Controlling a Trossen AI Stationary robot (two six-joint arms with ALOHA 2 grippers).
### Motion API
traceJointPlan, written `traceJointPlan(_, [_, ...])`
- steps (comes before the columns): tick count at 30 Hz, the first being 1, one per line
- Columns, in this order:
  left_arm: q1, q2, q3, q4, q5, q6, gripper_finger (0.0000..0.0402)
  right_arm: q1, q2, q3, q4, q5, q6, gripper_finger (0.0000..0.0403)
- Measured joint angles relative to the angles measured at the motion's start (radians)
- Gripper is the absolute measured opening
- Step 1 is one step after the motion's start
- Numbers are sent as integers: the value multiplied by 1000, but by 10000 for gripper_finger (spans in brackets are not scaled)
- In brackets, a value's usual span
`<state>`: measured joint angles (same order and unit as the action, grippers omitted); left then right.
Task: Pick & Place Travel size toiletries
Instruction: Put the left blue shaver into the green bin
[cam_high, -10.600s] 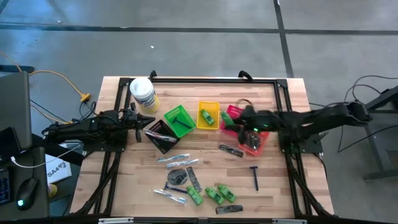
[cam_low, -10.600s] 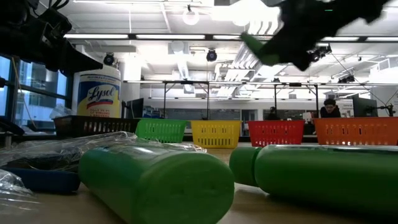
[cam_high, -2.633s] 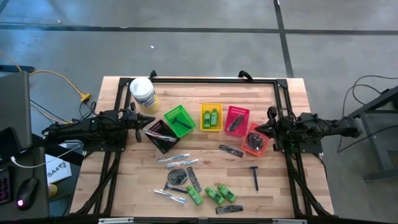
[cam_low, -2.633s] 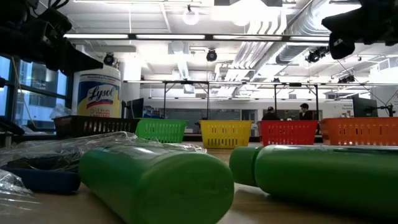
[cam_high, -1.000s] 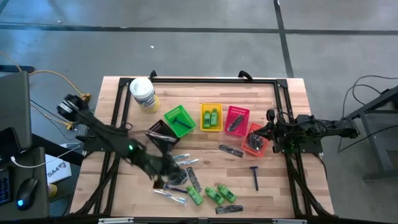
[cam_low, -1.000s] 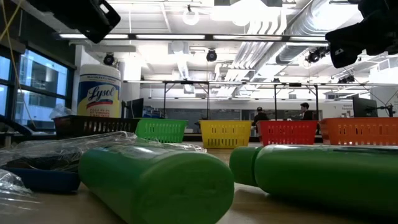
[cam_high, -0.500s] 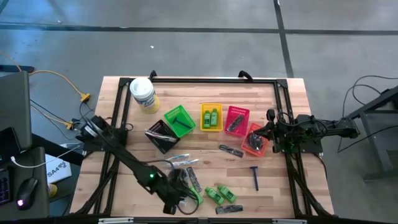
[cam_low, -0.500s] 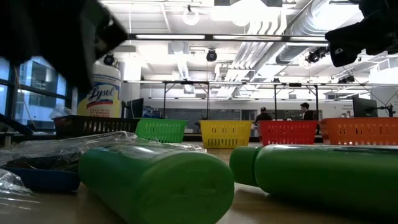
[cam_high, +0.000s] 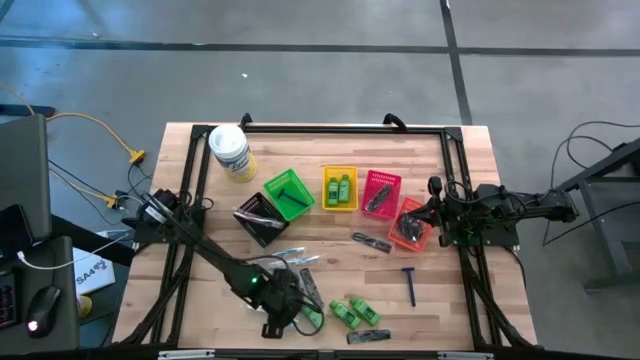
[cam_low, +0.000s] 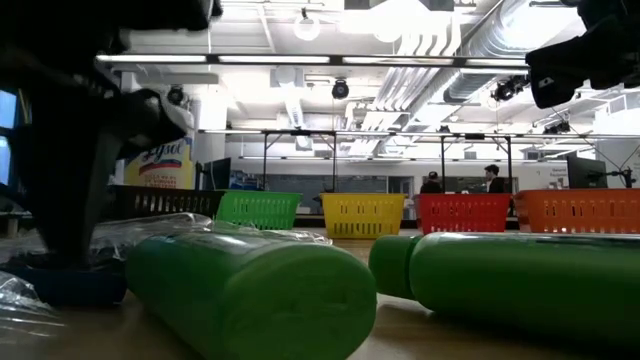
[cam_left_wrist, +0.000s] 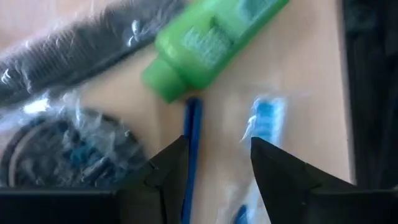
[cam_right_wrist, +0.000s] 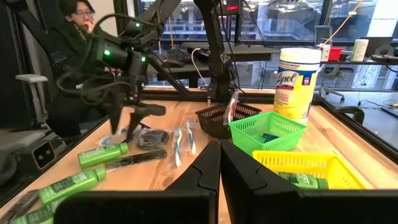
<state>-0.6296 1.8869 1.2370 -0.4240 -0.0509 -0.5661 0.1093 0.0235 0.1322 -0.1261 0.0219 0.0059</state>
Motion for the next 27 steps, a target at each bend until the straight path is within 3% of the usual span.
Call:
traceJointPlan(9, [-13, 0, -1, -31, -50, 12, 166, 0, 0, 0, -4, 1, 0, 3])
traceJointPlan(22, [-12, 56, -19, -36, -8, 20, 166, 0, 1, 0, -29, 3, 0, 3])
traceJointPlan(27, [-12, 58, -20, -40, -15, 16, 128, 0, 1, 0, -30, 4, 0, 3])
